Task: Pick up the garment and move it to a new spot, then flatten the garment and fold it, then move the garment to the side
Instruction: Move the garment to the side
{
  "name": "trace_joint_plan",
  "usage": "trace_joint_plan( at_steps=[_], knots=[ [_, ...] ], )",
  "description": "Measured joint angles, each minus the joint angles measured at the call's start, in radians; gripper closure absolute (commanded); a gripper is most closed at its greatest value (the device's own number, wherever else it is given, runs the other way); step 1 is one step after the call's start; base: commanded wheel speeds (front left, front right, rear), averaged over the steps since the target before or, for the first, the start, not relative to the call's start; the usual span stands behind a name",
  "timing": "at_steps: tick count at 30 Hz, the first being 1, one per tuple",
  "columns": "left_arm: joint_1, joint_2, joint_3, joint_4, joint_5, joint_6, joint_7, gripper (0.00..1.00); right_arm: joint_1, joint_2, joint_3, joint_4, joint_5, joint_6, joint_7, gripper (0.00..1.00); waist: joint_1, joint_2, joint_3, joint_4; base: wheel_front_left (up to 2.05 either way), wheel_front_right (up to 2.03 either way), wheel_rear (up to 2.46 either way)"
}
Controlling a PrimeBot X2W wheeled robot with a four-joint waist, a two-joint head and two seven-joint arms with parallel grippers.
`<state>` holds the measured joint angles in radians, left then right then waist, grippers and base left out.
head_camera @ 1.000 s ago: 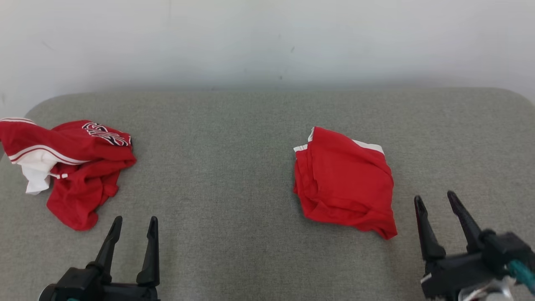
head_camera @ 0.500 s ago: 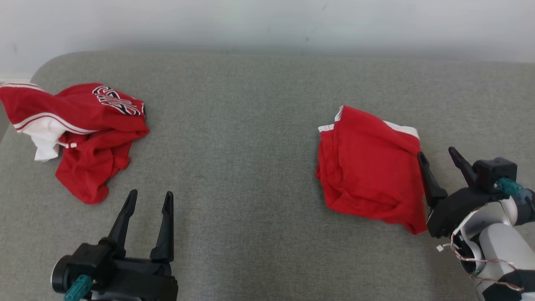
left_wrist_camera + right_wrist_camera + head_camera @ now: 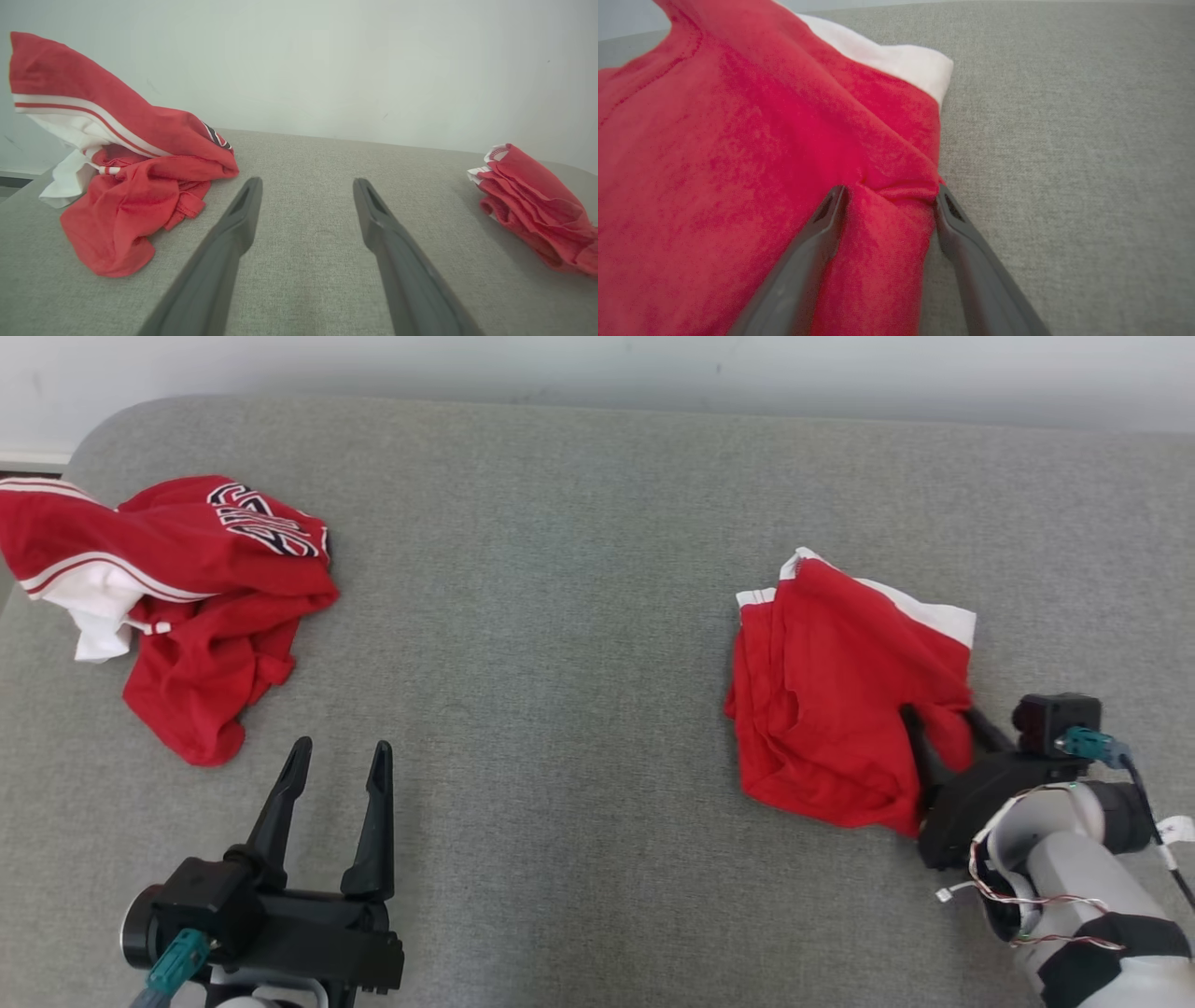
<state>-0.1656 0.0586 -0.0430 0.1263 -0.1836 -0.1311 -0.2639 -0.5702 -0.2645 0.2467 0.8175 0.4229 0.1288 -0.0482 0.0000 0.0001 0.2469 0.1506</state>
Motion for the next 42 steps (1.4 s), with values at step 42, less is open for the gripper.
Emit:
trace_joint_plan(
  at_steps=[42],
  knots=[
    [-0.15, 0.116, 0.005, -0.349, 0.063, 0.003, 0.0, 0.0, -0.556, -0.659, 0.379, -0.258, 0.053, 0.003, 0.171, 1.0, 0.0001, 0.0002, 0.438, -0.301, 0.0, 0.0, 0.0]
  ],
)
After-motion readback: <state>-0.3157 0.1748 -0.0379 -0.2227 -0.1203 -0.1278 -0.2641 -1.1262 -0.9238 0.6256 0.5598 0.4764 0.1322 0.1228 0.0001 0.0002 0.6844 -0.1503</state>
